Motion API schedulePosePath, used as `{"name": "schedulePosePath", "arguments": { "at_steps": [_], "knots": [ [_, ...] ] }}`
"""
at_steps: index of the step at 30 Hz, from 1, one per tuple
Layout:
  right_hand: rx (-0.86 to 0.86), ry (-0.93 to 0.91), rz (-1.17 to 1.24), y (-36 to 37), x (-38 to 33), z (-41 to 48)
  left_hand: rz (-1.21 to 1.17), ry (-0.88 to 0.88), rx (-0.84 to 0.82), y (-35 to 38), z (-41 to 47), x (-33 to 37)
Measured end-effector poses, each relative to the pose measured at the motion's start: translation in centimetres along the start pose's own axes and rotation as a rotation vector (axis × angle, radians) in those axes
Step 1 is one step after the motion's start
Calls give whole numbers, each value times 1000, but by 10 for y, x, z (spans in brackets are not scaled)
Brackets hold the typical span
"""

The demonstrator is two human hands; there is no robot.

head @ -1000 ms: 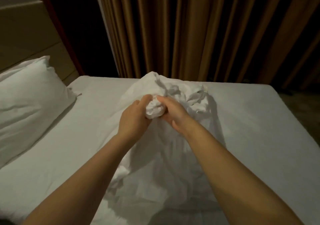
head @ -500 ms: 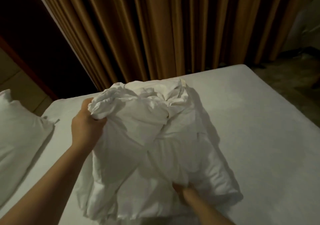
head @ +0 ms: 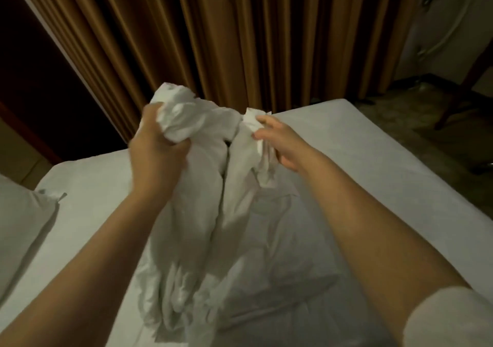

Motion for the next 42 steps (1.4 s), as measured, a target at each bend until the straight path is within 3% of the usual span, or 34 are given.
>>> {"name": "schedulePosePath", "arguments": {
  "at_steps": [2, 5, 9, 13, 16, 18, 23, 26, 33, 35, 37, 40, 42],
  "knots": [
    [-95, 186, 72, -2, 51, -15, -22, 20, -68, 27, -9, 8],
    [-55, 565, 247, -14, 163, -57, 38, 20, -178, 62, -36, -4],
    [27, 766, 33, -27, 214, -95, 79, 60, -378, 103, -88, -18],
    [124, 448, 86, -44, 180, -87, 6, 10, -203, 75, -74, -26],
    [138, 276, 416, -45, 167, -100, -49, -56, -99, 50, -49, -33],
    [198, 313, 554, -50, 192, -120, -54, -73, -68, 43, -38, -37],
    [378, 549, 226, -91, 239, -203, -24, -142, 10, 14, -18, -53],
    [460, 632, 228, -122, 240, -230, -14, -165, 98, -17, -1, -63],
    [614, 390, 713, -93, 212, -197, -40, -107, 29, 7, -27, -48],
    [708, 277, 612, -99, 200, -190, -46, -85, -24, 26, -37, -42],
    [709, 175, 296, -99, 170, -178, -44, -57, -58, 41, -50, -29],
    [465, -23, -165, -48, 94, -142, -64, 62, -179, 76, -86, 1],
    [307, -78, -296, -7, 56, -122, -102, 106, -287, 97, -109, 11]
  ]
}}
Point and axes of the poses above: each hand's wrist, its own z-axis towards the middle knuckle, its own y-axis out of the palm, x = y × z, the point moved 10 cm from there along z, towards the middle knuckle, and after that the axes turned 4 degrees about -x, right-handed, at the moved point
